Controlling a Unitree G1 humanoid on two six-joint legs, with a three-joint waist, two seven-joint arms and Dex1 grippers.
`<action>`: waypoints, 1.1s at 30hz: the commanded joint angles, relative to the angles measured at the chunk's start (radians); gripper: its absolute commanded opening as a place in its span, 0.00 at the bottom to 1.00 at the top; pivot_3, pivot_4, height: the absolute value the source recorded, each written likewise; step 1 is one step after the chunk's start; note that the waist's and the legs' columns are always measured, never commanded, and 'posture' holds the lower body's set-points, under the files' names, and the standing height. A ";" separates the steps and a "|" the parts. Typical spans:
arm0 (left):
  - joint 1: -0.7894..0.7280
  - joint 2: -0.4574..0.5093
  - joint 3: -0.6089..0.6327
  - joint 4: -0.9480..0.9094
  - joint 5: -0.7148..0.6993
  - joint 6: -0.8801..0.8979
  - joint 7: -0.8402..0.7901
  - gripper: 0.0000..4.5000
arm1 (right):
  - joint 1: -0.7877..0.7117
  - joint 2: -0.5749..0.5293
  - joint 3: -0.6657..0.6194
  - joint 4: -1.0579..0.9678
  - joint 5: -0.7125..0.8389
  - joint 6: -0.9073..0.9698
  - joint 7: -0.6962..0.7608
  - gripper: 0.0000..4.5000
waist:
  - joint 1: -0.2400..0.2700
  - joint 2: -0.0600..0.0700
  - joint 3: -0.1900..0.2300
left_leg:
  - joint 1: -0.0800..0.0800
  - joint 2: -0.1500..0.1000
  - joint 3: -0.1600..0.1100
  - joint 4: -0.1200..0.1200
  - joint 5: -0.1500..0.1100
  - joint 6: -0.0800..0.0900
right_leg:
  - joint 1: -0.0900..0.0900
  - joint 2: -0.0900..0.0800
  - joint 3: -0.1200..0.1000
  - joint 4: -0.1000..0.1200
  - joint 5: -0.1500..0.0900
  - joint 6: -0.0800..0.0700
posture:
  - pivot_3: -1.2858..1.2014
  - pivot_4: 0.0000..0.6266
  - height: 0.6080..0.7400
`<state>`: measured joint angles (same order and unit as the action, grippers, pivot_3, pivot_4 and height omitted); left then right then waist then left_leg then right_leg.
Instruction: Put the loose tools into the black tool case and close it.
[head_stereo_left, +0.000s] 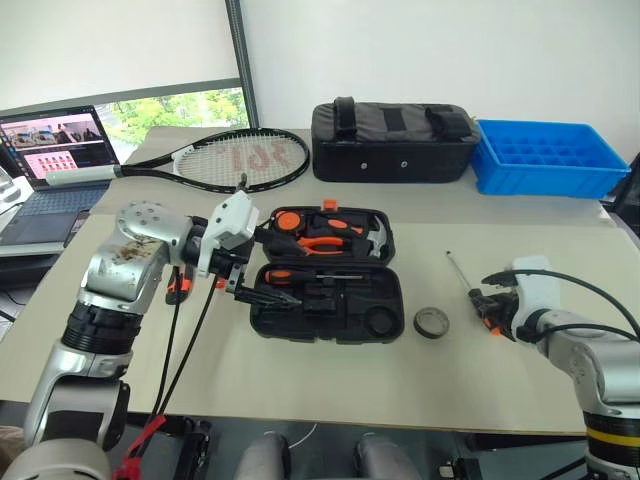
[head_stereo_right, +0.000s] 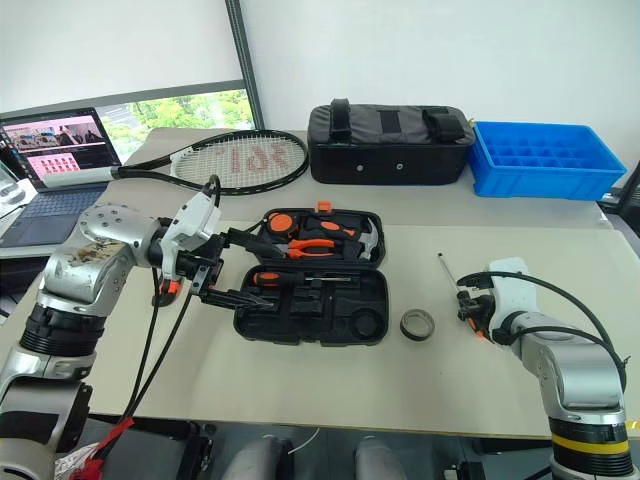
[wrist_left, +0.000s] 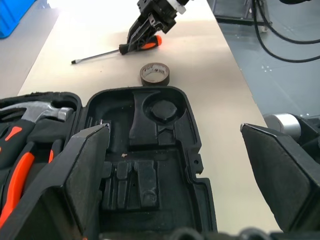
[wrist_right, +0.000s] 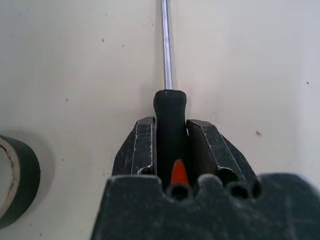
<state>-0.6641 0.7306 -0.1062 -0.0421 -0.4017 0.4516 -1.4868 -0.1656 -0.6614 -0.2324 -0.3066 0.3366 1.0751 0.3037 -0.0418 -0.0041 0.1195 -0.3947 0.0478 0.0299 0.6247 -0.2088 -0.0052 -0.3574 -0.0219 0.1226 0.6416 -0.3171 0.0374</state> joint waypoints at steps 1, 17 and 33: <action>0.063 0.057 0.100 -0.062 -0.041 0.040 0.067 1.00 | -0.062 -0.076 0.044 0.021 -0.065 -0.228 0.084 0.14 | -0.006 0.001 0.002 | 0.000 0.000 0.000 0.000 0.000 0.000 | 0.000 0.000 0.001 0.000 0.000 0.000 | 0.52 0.24 0.76; 0.492 0.197 0.413 -0.350 -0.184 0.202 0.269 1.00 | -0.455 -0.047 0.503 0.391 -0.181 -0.881 0.759 0.14 | -0.013 -0.005 0.007 | 0.005 0.002 0.000 -0.003 0.000 0.000 | 0.001 0.000 -0.001 0.000 0.001 -0.003 | 0.52 0.24 0.76; 0.555 0.213 0.444 -0.431 -0.259 0.219 0.357 1.00 | -0.634 0.094 0.590 0.766 -0.306 -1.194 0.961 0.14 | -0.002 -0.006 0.008 | 0.007 0.002 0.000 -0.004 0.000 0.000 | 0.001 -0.002 -0.005 0.002 0.003 -0.009 | 0.52 0.24 0.76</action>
<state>-0.1032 0.9262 0.3200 -0.4461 -0.6400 0.6667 -1.1382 -0.7704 -0.5719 0.3752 0.4718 0.0225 -0.1069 1.2545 -0.0435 -0.0103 0.1271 -0.3877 0.0501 0.0297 0.6209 -0.2088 -0.0053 -0.3560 -0.0239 0.1179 0.6440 -0.3145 0.0282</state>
